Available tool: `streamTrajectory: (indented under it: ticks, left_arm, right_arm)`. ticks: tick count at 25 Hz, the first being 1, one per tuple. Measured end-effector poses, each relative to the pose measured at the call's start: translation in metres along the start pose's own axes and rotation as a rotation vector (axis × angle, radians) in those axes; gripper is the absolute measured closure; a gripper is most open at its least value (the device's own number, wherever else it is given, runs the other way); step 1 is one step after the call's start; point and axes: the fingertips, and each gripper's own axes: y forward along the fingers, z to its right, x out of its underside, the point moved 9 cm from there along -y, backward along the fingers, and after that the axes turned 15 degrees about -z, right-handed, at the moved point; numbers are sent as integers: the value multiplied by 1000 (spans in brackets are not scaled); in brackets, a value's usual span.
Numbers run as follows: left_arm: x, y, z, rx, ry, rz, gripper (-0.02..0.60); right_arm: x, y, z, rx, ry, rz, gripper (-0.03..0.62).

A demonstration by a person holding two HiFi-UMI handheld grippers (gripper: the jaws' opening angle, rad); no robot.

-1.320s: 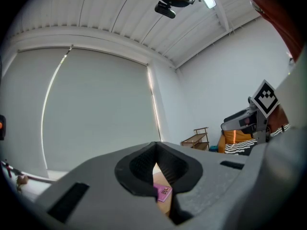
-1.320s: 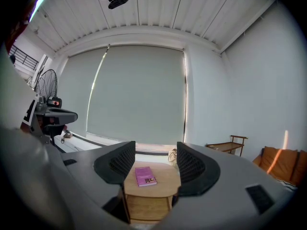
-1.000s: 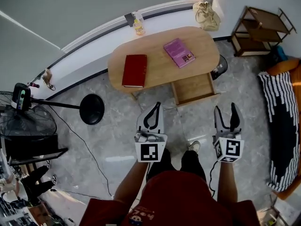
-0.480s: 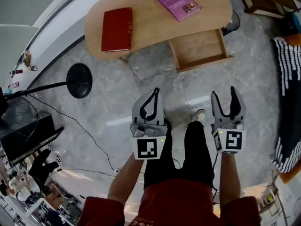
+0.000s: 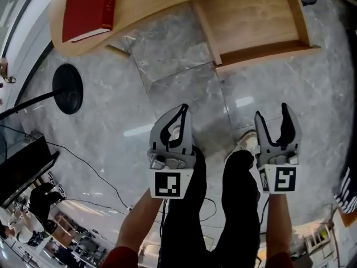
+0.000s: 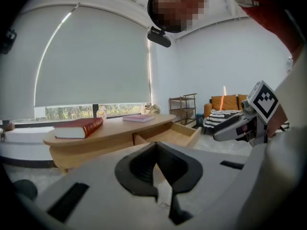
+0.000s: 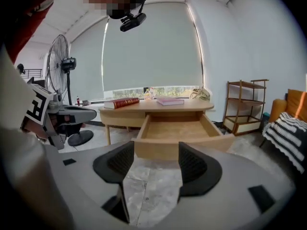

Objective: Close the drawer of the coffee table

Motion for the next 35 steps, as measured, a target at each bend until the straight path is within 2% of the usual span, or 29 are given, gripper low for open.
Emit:
streamTrajectory:
  ticks: [3,6,11,13,16,19,21,24,26,29,35]
  left_arm:
    - [67,41,-2,1,15,12,577]
    - [118,81,-2,-1,29,39,577]
    - [177,139,-6,-13,83,89,575]
    - [190,161,-9,-1,65,110,575]
    - [195,194,-12,24,31,169,577]
    - [192,212,-16,-2,34,236,575]
    - [190,214,-20,-32,32,259,577]
    - [197,215,-18,-54,32,230,577]
    - [204,213,-12,-48,54,194,577]
    - [210,211,-5,-39,63,151,577]
    - [209,215,-3,-46,84,155,577]
  right_arm:
    - [57,48,6,-3,-38,-3,329]
    - [98,95,12,-12,-82,17,327]
    - [137,160,25,-18,-141,103,326]
    - [148,180,32,-20,-134,138,326]
    - [158,210,45,0,-156,187,326]
    - [159,222,52,41,-164,241,324]
    - [158,224,53,67,-163,231,325]
    - [166,226,53,45,-170,157,324]
    - [171,221,51,38,-165,146,324]
    - [169,209,47,44,-143,178,324]
    - [163,214,44,29,-160,231,324]
